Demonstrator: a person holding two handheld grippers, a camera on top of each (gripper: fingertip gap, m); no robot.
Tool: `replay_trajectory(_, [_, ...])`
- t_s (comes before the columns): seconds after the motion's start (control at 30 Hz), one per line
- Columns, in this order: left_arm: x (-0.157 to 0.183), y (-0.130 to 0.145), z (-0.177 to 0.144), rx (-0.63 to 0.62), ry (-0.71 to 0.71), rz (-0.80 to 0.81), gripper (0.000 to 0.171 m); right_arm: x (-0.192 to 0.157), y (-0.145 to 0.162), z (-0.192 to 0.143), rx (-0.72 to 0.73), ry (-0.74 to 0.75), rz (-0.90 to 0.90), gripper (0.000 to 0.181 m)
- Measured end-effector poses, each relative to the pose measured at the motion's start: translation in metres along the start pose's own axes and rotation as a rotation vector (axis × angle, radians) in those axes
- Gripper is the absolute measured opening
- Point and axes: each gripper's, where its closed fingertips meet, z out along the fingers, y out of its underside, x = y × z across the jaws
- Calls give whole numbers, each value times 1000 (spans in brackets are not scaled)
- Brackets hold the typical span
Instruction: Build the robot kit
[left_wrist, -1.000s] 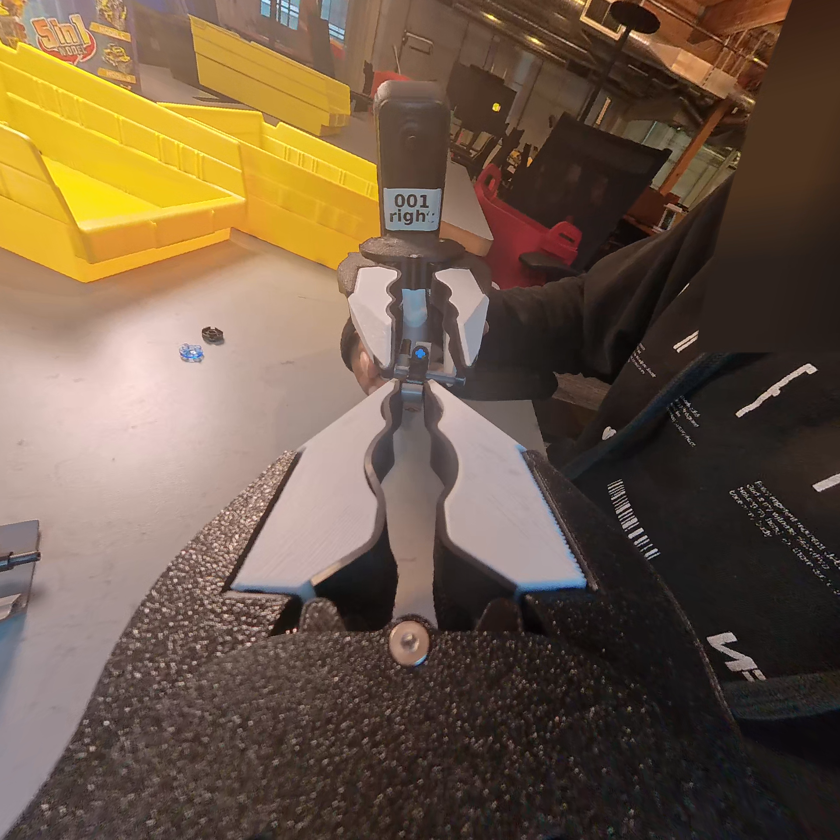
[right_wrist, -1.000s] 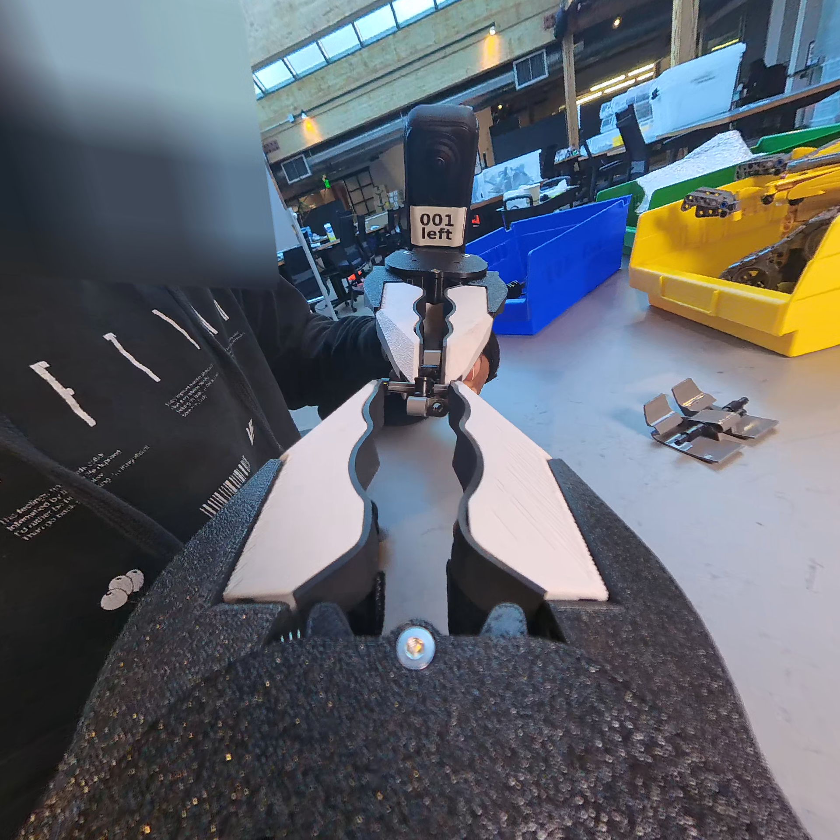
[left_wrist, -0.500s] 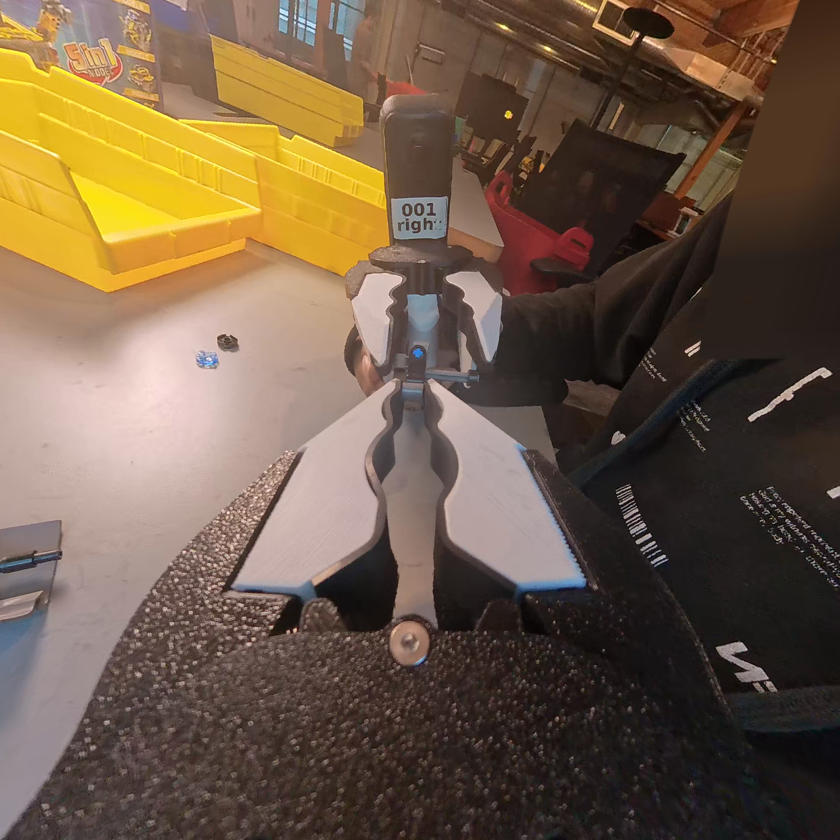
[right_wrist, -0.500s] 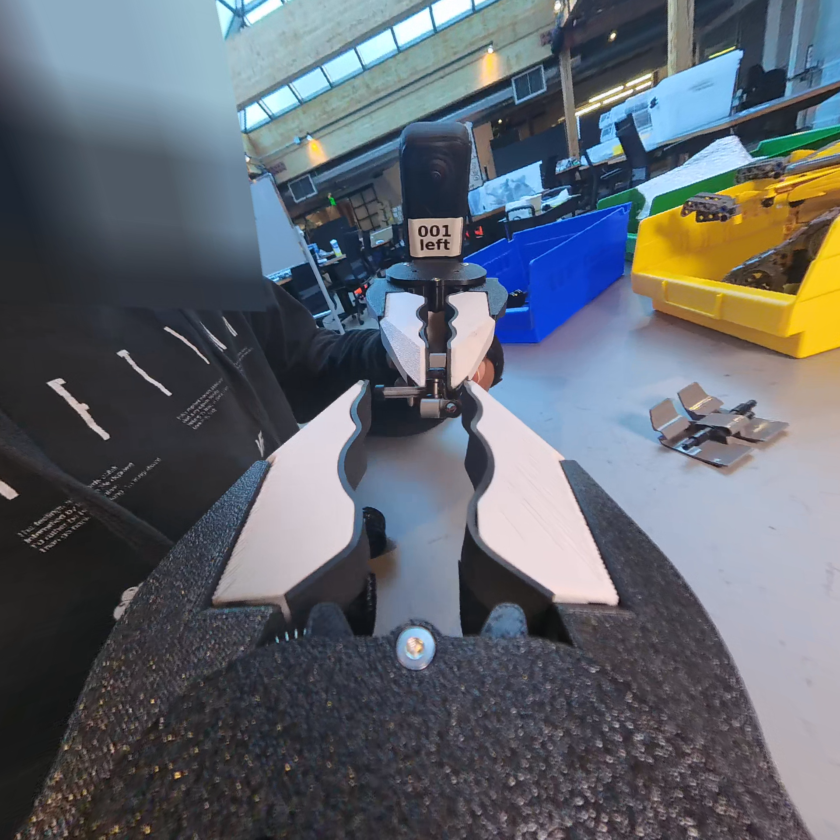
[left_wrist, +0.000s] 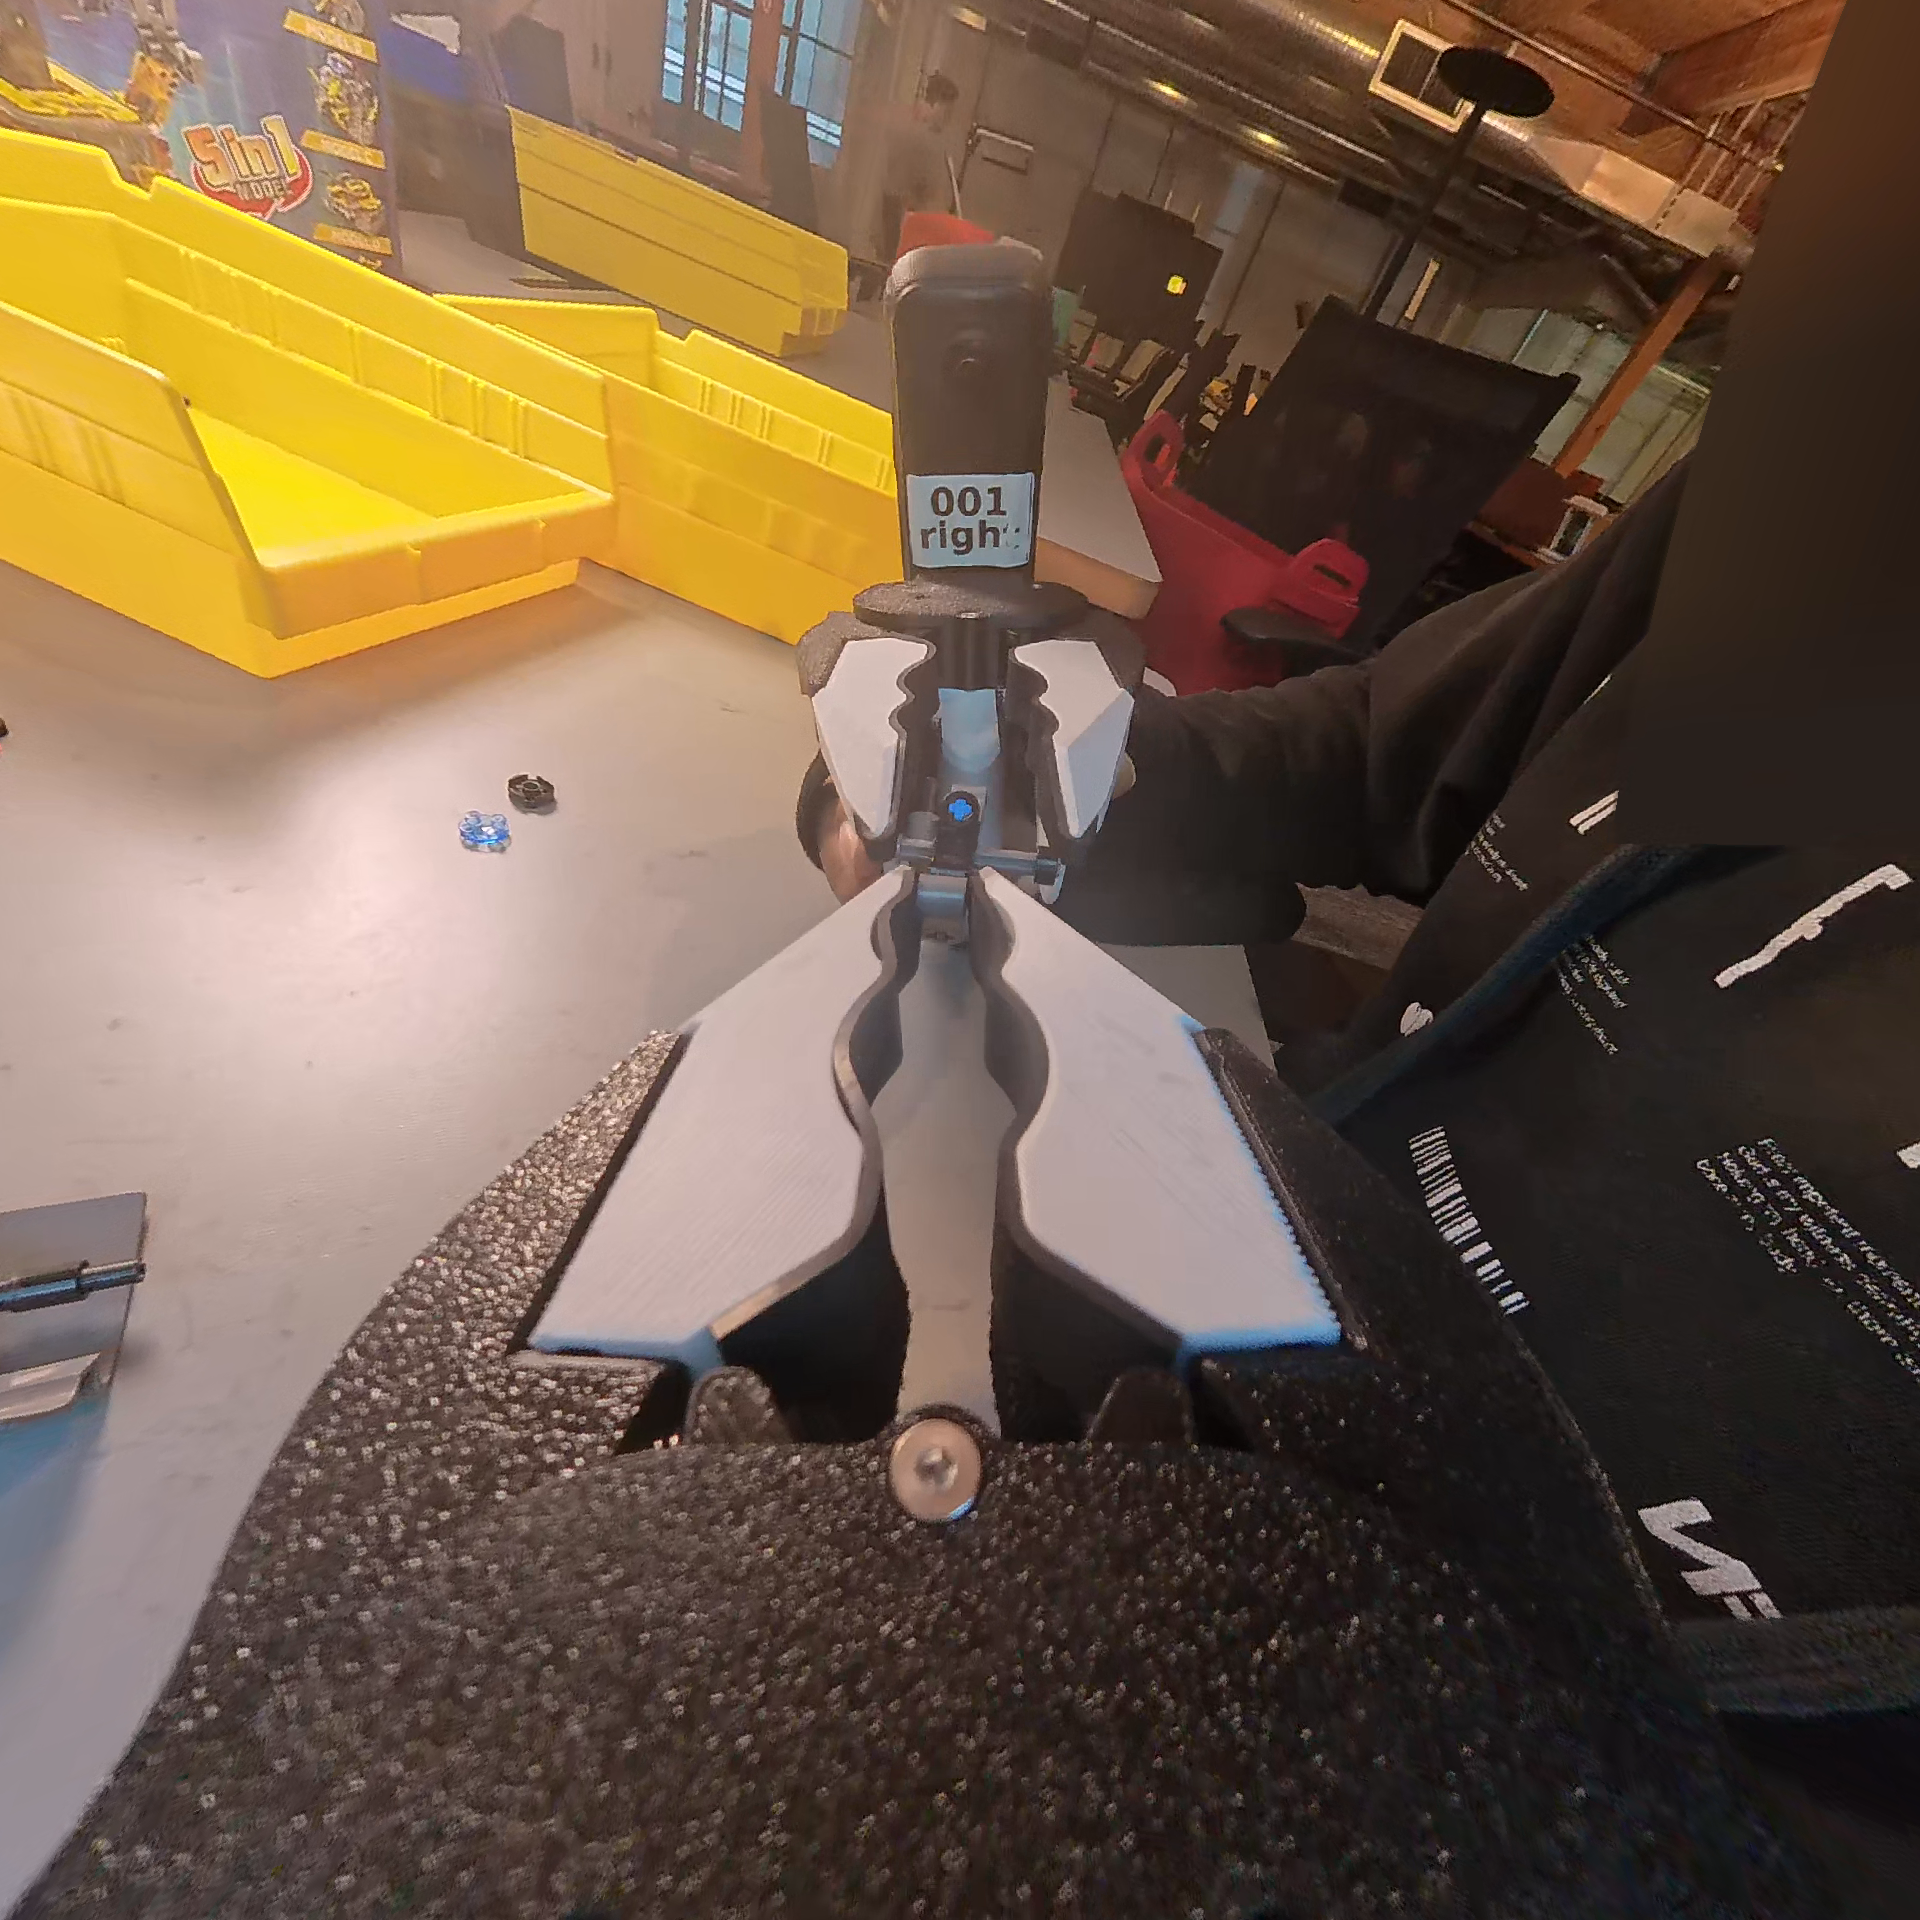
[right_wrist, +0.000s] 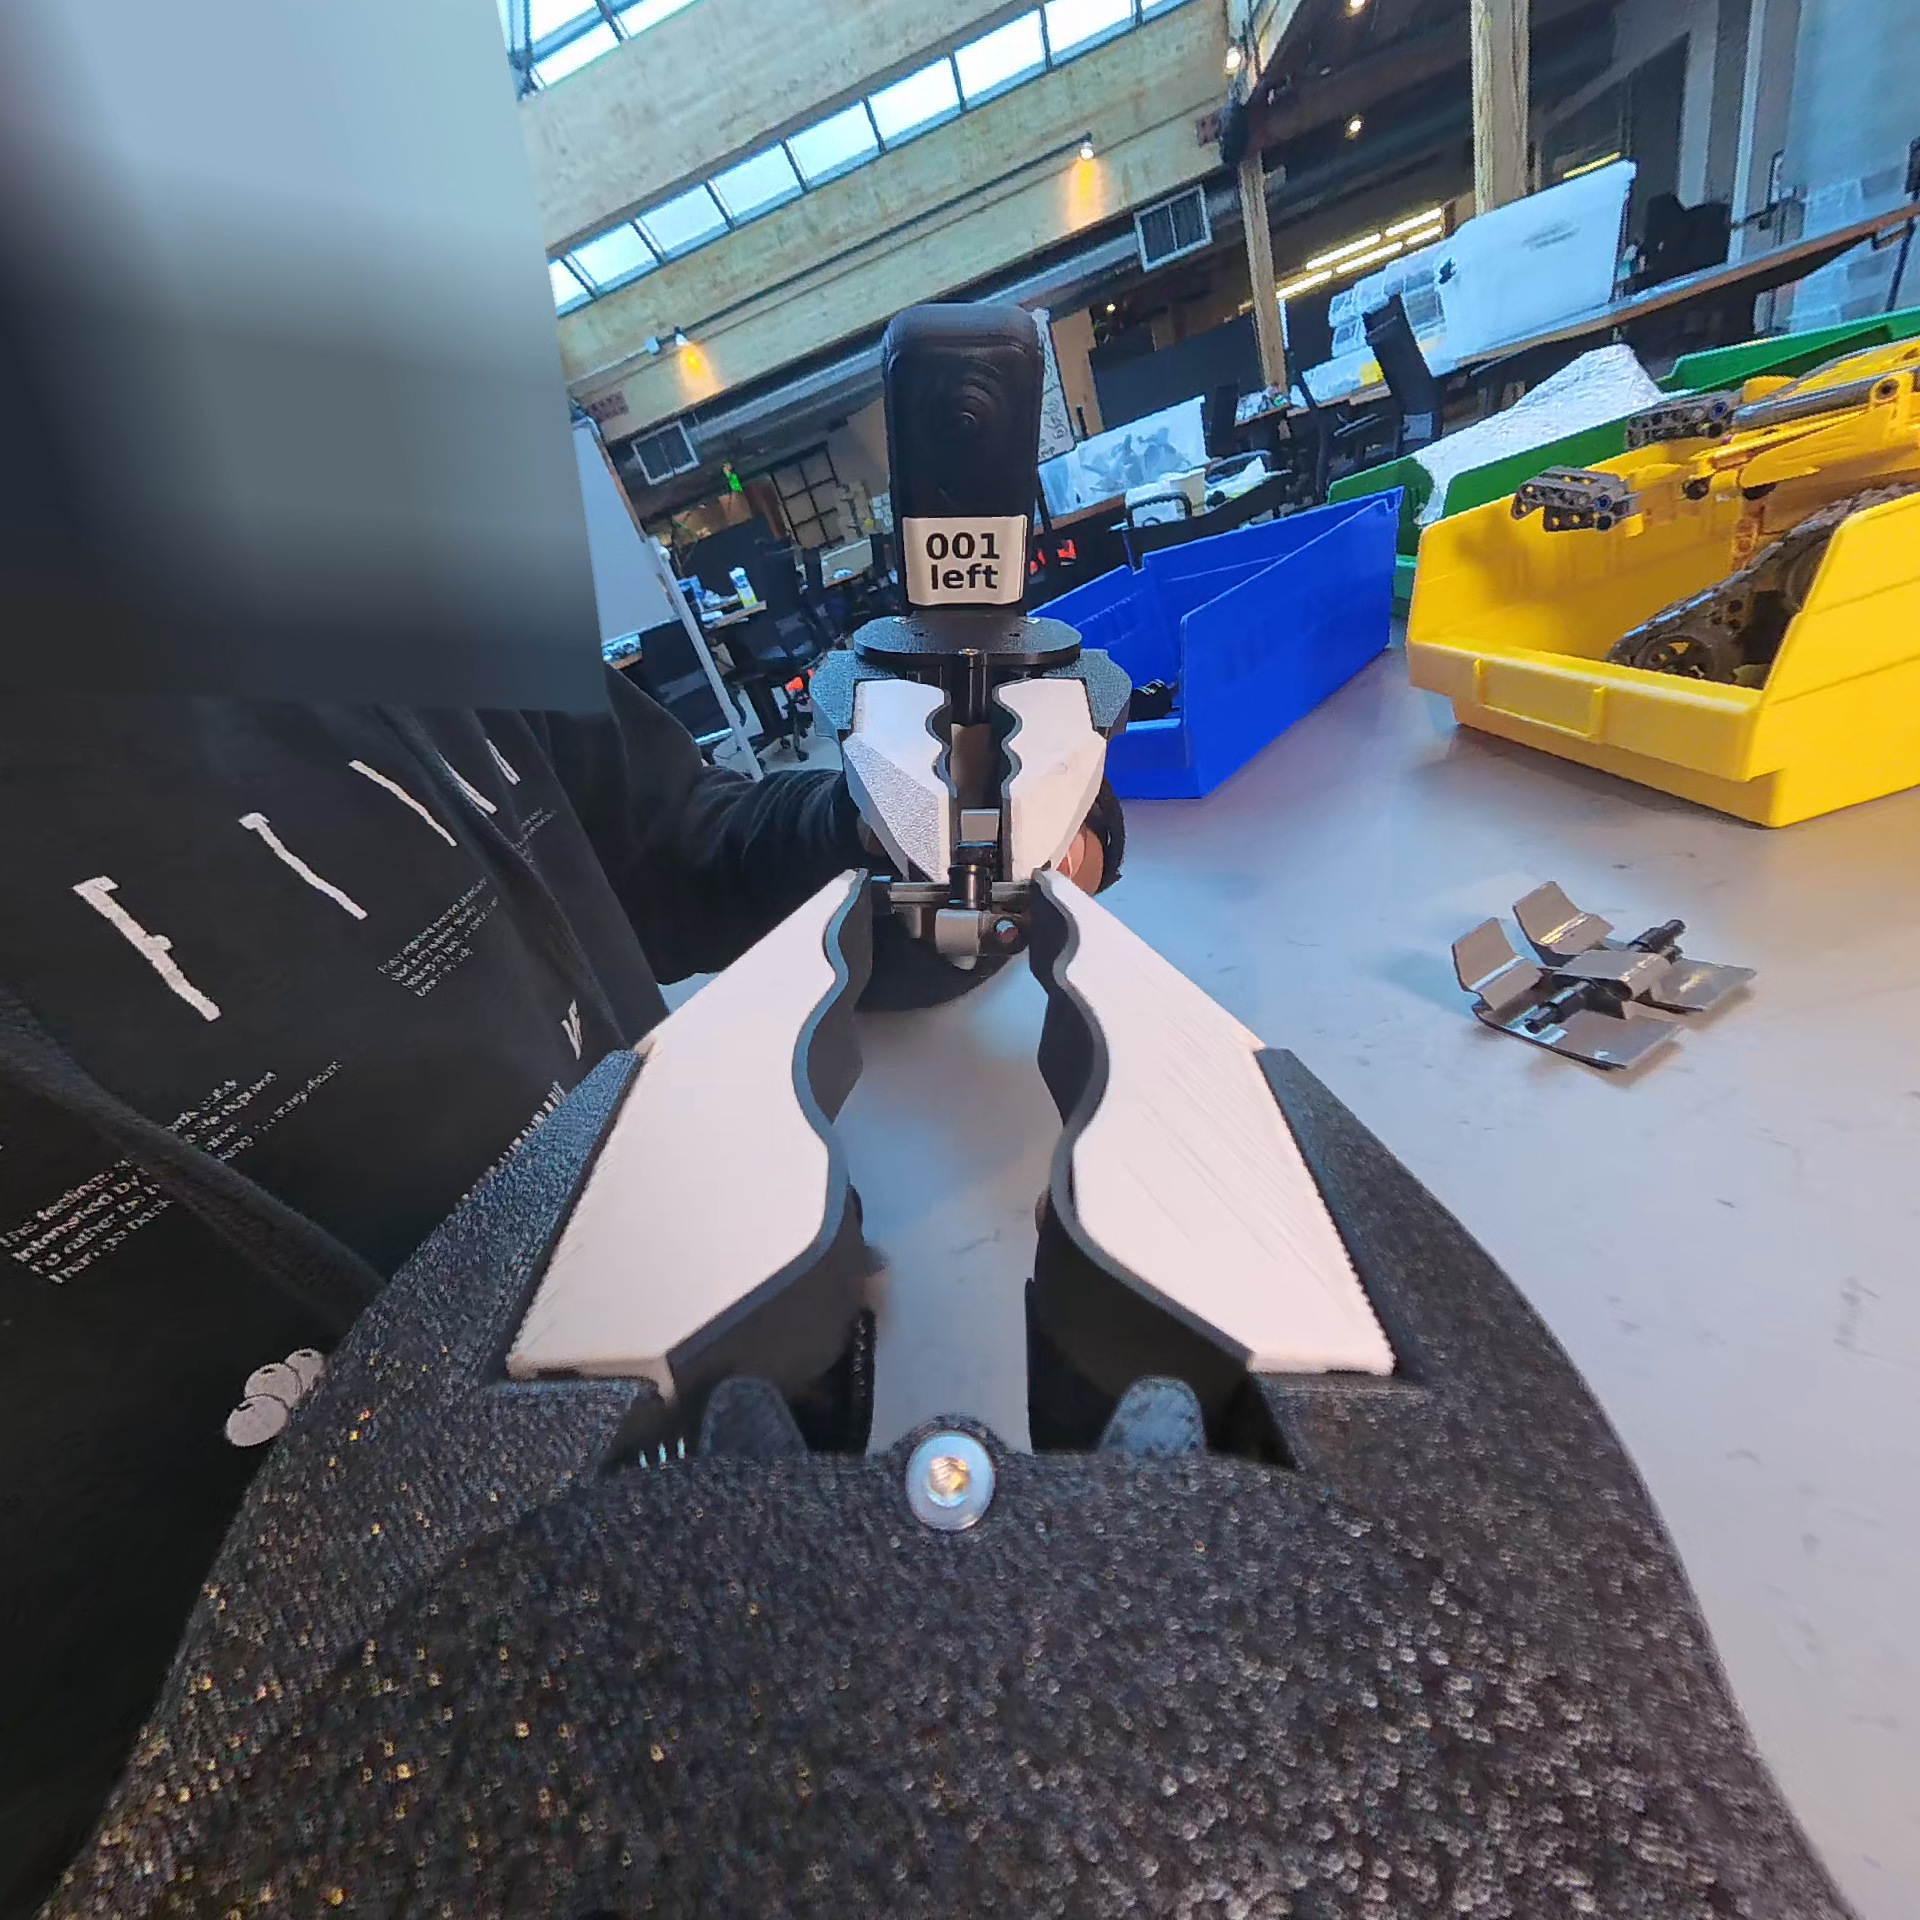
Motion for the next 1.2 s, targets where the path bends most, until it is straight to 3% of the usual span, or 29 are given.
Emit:
replay_trajectory(0.4, [4,-3,1,12,29,12,7,-5,-4,-1,35,-47,53,28])
replay_trajectory(0.43, [5,-4,1,14,34,14,8,-3,-5,-2,42,-40,54,17])
replay_trajectory(0.83, [2,-4,4,4,11,18,9,-6,-8,-4,15,-34,40,25])
replay_trajectory(0.9, [-1,-2,3,-9,-7,25,9,-10,-4,-3,-40,-45,19,44])
replay_trajectory(1.1, [-6,10,6,-158,-84,164,8,5,23,-4,-356,90,-195,36])
replay_trajectory(1.2, [-7,15,7,-243,-113,268,9,6,27,-6,-445,99,-249,35])
